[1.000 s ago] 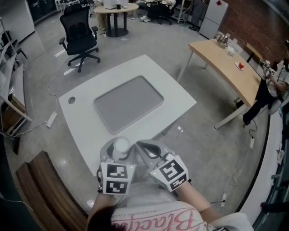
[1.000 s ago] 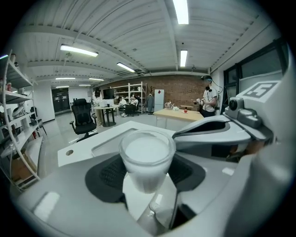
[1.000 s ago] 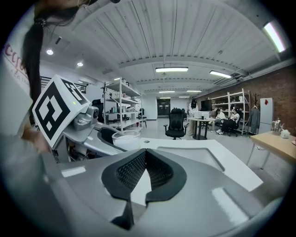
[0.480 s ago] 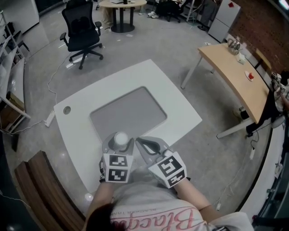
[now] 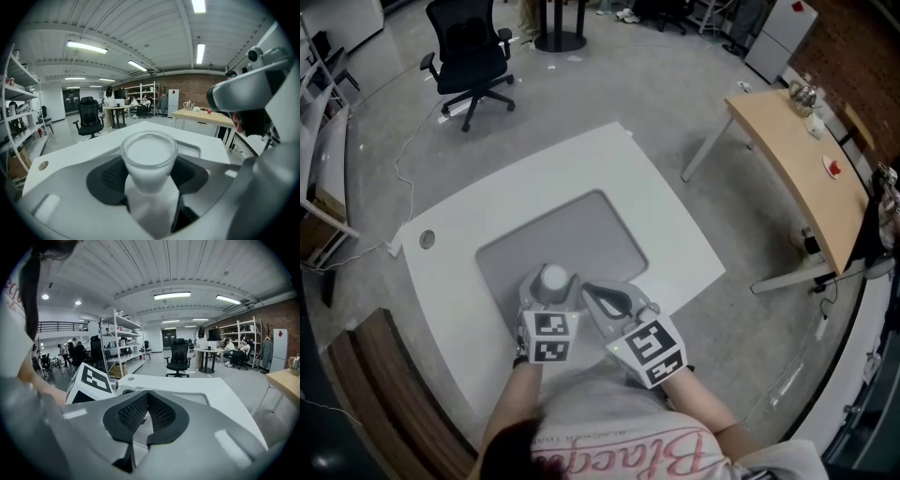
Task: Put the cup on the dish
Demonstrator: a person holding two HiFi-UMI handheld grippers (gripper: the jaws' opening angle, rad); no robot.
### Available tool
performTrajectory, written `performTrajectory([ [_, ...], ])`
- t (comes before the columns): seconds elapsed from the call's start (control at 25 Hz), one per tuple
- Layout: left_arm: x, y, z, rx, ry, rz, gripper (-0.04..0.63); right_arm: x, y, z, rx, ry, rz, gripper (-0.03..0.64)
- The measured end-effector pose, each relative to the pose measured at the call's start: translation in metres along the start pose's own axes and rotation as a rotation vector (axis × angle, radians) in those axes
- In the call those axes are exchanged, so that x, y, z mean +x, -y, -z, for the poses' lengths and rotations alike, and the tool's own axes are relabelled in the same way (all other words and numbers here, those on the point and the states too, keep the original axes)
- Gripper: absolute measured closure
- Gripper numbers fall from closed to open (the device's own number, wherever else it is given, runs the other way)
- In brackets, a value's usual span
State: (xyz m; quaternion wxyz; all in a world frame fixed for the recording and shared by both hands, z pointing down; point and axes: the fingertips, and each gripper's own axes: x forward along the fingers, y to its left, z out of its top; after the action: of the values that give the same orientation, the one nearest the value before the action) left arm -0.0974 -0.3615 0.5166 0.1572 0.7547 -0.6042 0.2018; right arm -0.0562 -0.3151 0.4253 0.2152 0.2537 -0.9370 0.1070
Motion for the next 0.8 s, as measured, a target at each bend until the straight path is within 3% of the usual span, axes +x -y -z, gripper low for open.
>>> performTrajectory([
  [0.28, 0.03, -0.012, 0.017, -0.035, -0.031, -0.065, 0.337, 0.005, 0.017, 0.009, 0.023, -0.045, -0.001, 0.615],
  [0.8, 0.05, -0.014, 0.034, -0.025, -0.089, -0.078, 0.336, 0.007, 0.022, 0.018, 0.039, -0.075, -0.013, 0.615],
])
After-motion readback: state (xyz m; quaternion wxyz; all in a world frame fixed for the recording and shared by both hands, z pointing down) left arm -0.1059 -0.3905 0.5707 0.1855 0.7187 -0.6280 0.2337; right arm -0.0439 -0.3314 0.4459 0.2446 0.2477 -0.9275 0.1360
